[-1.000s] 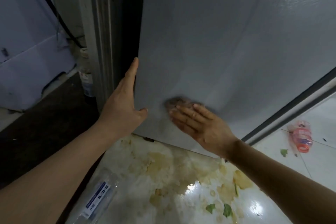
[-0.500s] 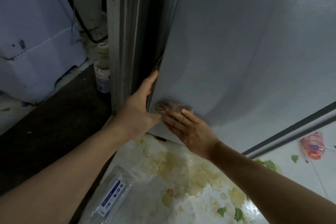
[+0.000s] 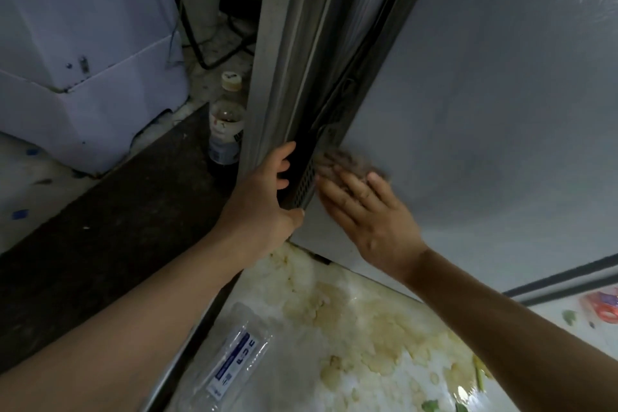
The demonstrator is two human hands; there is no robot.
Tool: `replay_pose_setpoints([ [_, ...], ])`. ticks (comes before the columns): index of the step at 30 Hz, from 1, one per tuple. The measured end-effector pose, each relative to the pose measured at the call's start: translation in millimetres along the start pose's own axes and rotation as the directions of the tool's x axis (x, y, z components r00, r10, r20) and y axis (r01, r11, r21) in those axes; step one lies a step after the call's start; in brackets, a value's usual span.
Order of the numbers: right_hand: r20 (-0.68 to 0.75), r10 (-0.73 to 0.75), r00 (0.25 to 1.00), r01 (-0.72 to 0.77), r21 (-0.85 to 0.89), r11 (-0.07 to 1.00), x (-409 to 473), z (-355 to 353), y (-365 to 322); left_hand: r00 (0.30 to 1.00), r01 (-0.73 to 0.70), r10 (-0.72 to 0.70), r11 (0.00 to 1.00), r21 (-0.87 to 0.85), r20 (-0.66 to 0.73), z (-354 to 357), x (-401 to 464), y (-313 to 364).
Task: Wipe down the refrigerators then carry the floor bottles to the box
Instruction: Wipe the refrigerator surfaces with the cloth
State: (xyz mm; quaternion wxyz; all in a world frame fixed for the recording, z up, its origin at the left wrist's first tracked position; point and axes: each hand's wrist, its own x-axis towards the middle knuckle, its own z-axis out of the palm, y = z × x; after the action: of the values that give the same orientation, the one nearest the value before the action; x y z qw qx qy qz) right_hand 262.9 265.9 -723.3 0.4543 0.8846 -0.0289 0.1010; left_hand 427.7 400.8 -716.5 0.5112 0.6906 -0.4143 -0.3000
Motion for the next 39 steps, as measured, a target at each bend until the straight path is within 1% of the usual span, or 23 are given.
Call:
replay_pose_setpoints([
  [2, 0.177, -0.15, 0.973, 0.16, -0.044, 0.986, -3, -3, -8, 1.0, 0.004, -0.004, 1.0, 0.006, -0.007, 1, -3, 0],
  [4, 0.233, -0.184, 0.955, 0.194, -0.021, 0.981, 0, -12, -5, 1.0, -0.017, 0.017, 0.999, 0.028, -0.012, 0, -5, 1],
  [6, 0.14, -0.135, 0.981, 0.133, 0.026, 0.991, 8, -22, 8, 0.999, -0.031, 0.032, 0.999, 0.044, -0.018, -2, -6, 3],
  [8, -0.019, 0.013, 1.0, -0.012, 0.087, 0.996, 18, -29, 26, 1.0, -0.017, 0.018, 0.998, 0.054, -0.022, -3, -6, 1],
  [10, -0.152, 0.181, 0.972, -0.159, 0.143, 0.977, 26, -32, 35, 1.0, 0.003, -0.002, 0.998, 0.067, -0.014, -4, -7, -2],
  [11, -0.192, 0.222, 0.956, -0.193, 0.159, 0.968, 27, -29, 34, 1.0, 0.01, -0.009, 0.997, 0.075, -0.01, -4, -7, -5],
  [12, -0.213, 0.232, 0.949, -0.199, 0.165, 0.966, 28, -25, 30, 1.0, 0.018, -0.018, 0.997, 0.08, -0.009, -4, -7, -8],
  [14, -0.201, 0.177, 0.963, -0.145, 0.166, 0.975, 25, -12, 13, 0.999, 0.043, -0.042, 0.996, 0.077, -0.011, -5, -7, -15],
  [16, -0.112, 0.027, 0.993, -0.013, 0.12, 0.993, 18, 3, -9, 0.998, 0.066, -0.065, 0.995, 0.078, -0.01, -4, -8, -18],
  [18, 0.061, -0.136, 0.989, 0.131, 0.075, 0.989, 11, 14, -33, 0.997, 0.083, -0.083, 0.993, 0.087, -0.001, -1, -8, -21],
  [20, 0.255, -0.268, 0.929, 0.255, 0.083, 0.963, 7, 23, -56, 0.997, 0.079, -0.081, 0.991, 0.108, 0.009, 3, -10, -23],
  [22, 0.424, -0.39, 0.817, 0.353, 0.166, 0.921, 5, 30, -73, 0.997, 0.069, -0.071, 0.99, 0.123, 0.019, 6, -11, -24],
  [23, 0.477, -0.42, 0.772, 0.382, 0.18, 0.907, 5, 31, -76, 0.997, 0.068, -0.072, 0.99, 0.127, 0.025, 8, -11, -24],
  [24, 0.486, -0.422, 0.765, 0.386, 0.179, 0.905, 4, 28, -75, 0.997, 0.069, -0.073, 0.989, 0.129, 0.029, 9, -12, -23],
  [26, 0.419, -0.318, 0.85, 0.276, 0.159, 0.948, 1, 16, -62, 0.997, 0.067, -0.071, 0.989, 0.129, 0.025, 13, -13, -22],
  [28, 0.204, -0.101, 0.974, 0.072, 0.145, 0.987, -8, 4, -39, 0.998, 0.06, -0.061, 0.992, 0.111, 0.009, 18, -11, -20],
  [29, 0.079, -0.008, 0.997, -0.003, 0.144, 0.99, -14, 0, -27, 0.998, 0.059, -0.06, 0.994, 0.093, 0.001, 21, -9, -19],
  [31, -0.086, 0.127, 0.988, -0.113, 0.147, 0.983, -26, -6, -1, 0.999, 0.052, -0.05, 0.996, 0.075, -0.021, 30, -5, -19],
  [33, -0.167, 0.238, 0.957, -0.21, 0.17, 0.963, -33, -6, 12, 1.0, 0.026, -0.026, 0.997, 0.075, -0.007, 39, -2, -18],
  [34, -0.178, 0.274, 0.945, -0.242, 0.183, 0.953, -37, -3, 12, 1.0, 0.013, -0.014, 0.998, 0.058, 0.017, 43, -2, -18],
  [36, -0.09, 0.243, 0.966, -0.226, 0.169, 0.959, -48, 7, -1, 0.998, 0.002, -0.003, 1.0, 0.021, 0.061, 51, -1, -20],
  [38, 0.085, 0.053, 0.995, -0.063, 0.121, 0.991, -62, 20, -22, 0.998, 0.005, -0.007, 1.0, 0.027, 0.061, 56, -2, -21],
  [39, 0.213, -0.06, 0.975, 0.036, 0.116, 0.993, -68, 24, -32, 0.998, -0.001, -0.001, 0.999, 0.037, 0.055, 56, -3, -21],
])
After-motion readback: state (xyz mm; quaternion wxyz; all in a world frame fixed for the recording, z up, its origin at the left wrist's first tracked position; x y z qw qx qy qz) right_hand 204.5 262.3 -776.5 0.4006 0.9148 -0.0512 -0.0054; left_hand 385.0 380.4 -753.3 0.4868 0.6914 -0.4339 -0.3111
